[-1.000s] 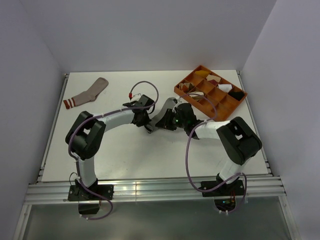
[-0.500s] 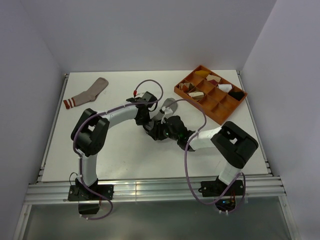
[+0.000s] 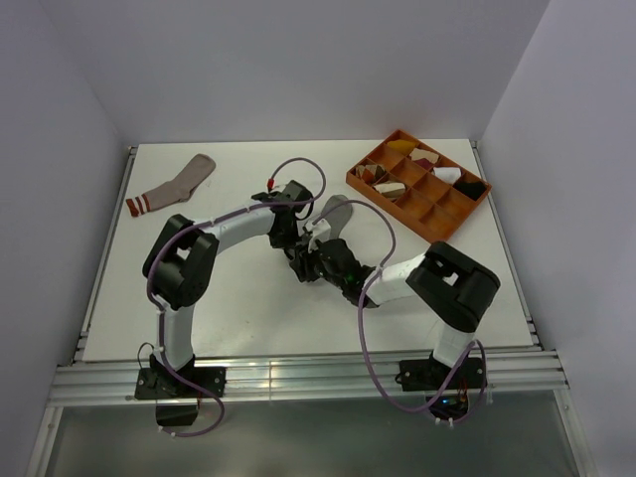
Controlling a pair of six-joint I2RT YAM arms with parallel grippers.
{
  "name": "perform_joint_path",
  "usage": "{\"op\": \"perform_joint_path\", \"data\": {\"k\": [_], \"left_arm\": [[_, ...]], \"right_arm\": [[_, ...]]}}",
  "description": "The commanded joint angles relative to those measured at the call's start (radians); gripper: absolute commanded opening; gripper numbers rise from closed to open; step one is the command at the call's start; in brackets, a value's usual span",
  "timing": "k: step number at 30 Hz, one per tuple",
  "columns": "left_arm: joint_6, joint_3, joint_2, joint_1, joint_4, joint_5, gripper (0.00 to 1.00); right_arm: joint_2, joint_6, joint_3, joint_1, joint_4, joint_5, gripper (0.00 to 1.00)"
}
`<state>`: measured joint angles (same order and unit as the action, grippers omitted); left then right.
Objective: Roll the socks
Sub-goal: Roll the sock at the center of the board.
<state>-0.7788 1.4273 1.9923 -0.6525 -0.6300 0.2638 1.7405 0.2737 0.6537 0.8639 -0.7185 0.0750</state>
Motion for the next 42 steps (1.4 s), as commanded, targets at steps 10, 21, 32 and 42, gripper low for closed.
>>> {"op": "perform_joint_path", "data": {"k": [10,21,32,42], "left_arm": [[0.024,0.005,0.046,-0.002,-0.039,-0.077,0.00],[0.027,0.009,0.063,-0.001,-0.025,-0.098,0.00],[-0.005,-0.010,0.063,0.004,0.013,-0.139,0.00],[-0.080,-0.093,-0.033,0.063,0.122,-0.167,0.23]], "right_arm": [[0.077,-0.106,0.075,0.046,-0.078,0.140,0.52],[0.142,-0.119,0.129,0.098,-0.018,0.175,0.47],[0.203,0.018,0.198,0.115,0.154,0.289,0.03],[0.113,0.315,0.080,-0.026,0.148,0.034,0.00]]}}
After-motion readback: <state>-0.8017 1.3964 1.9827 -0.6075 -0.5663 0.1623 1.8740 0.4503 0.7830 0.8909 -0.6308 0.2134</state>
